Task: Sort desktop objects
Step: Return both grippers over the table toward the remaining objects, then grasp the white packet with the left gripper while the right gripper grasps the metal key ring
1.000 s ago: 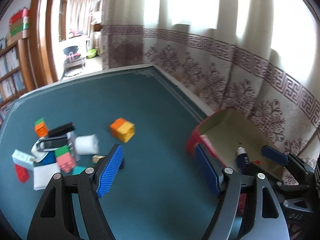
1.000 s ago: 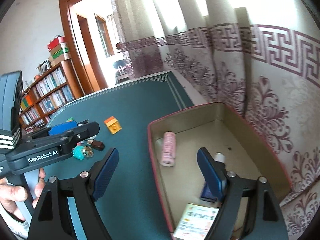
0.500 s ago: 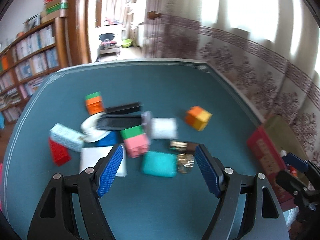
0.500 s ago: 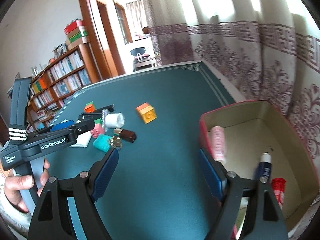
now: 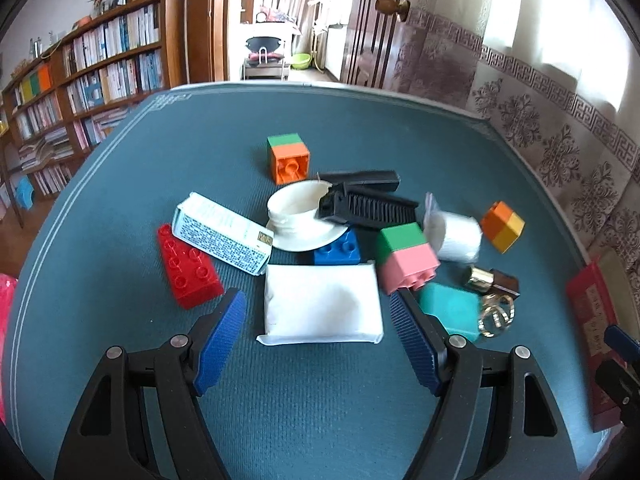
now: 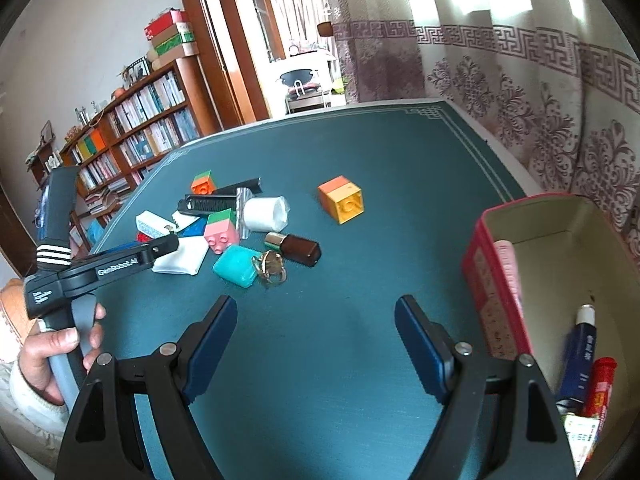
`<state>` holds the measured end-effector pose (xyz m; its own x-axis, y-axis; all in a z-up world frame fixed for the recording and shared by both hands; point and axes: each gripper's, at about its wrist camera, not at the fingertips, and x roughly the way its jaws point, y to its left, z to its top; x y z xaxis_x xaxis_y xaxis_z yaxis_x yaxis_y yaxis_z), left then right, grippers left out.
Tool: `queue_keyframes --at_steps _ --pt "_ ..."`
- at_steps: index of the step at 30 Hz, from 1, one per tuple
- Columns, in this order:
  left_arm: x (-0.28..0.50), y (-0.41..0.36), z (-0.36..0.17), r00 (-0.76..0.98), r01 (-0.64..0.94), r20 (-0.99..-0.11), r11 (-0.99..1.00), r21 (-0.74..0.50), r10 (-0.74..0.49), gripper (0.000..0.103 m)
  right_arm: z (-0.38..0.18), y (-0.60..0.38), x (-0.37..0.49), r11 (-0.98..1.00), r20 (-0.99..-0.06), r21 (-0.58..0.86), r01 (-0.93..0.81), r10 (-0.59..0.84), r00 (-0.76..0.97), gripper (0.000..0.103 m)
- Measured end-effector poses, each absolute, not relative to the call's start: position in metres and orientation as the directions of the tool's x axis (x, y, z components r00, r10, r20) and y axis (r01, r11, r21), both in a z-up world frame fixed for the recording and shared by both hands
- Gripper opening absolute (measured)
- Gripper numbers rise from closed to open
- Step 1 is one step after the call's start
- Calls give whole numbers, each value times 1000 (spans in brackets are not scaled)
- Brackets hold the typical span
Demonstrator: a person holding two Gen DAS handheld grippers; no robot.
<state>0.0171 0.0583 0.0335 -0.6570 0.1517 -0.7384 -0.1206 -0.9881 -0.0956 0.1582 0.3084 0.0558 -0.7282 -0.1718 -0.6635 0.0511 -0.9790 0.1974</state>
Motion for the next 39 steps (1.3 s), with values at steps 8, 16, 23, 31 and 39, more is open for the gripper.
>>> queue_keyframes --at_steps 8,16,23,31,39 --pt "2 61 19 -623 -138 -764 -985 -104 168 78 49 299 147 -980 -690 192 56 -176 -702 84" --pt "-10 61 10 -606 -142 -773 -982 -126 187 83 42 295 136 -978 -708 199 60 -186 -681 84" --pt "-10 65 8 -620 -161 -768 -984 -81 164 85 37 292 127 -979 -717 196 62 -187 -671 84" --pt "-9 70 5 -626 -174 -769 -985 -24 129 88 31 285 115 -979 -730 193 68 -189 -657 84" --pt "-13 75 2 -619 -186 -779 -982 15 105 92 26 280 107 -976 -735 206 77 -206 -647 84"
